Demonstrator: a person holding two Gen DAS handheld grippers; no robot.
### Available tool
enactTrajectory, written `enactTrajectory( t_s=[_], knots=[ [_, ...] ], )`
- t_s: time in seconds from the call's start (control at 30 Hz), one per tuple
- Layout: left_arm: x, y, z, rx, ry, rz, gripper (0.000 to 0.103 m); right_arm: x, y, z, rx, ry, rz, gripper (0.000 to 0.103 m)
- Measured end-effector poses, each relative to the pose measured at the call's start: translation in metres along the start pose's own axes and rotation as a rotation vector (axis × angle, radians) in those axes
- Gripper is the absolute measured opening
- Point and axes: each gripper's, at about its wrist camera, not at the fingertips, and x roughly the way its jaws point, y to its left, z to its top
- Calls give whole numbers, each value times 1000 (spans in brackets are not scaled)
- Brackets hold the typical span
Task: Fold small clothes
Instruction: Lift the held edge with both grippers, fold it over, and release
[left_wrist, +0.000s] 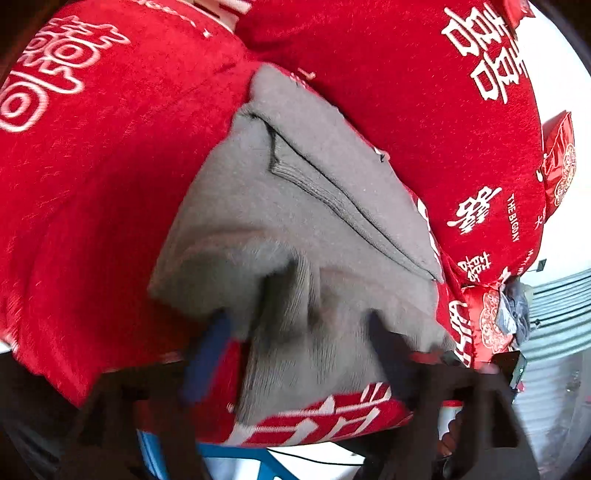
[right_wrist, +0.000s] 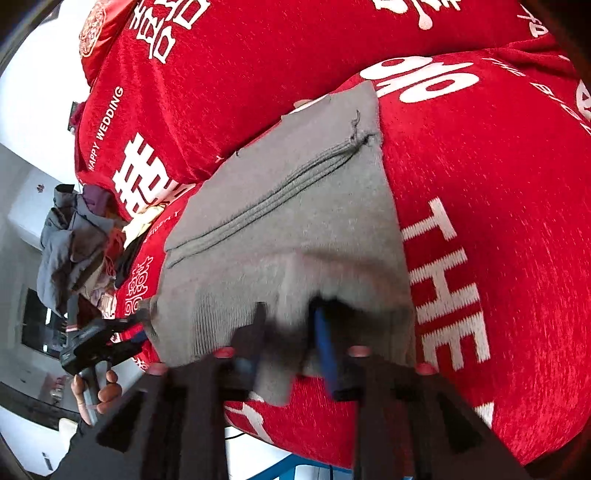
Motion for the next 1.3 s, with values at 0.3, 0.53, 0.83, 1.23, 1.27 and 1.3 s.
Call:
enactTrajectory(
  t_s=[0.3,0.53,0.83,1.23,1.27,1.3],
  knots=[
    [26,-24,-20,84,81,60,89,1,-9,4,38,-6,56,66],
    [36,-42,-27,196,127,147,15,18,3,4,-3,83,21,13],
    [-40,-81,-9,247,-40,47,12,-50,46,11,-111,-82,122,11],
    [-21,-114,95,163,-156,0,12,-44,60,98,-45,-215,92,11],
    [-12,-118,104,170,-158,10,12,-34,58,111,-25,-217,80,11],
    [-5,-122,112,178,-159,21,12,-26,56,121,-11,-216,72,11]
  ],
)
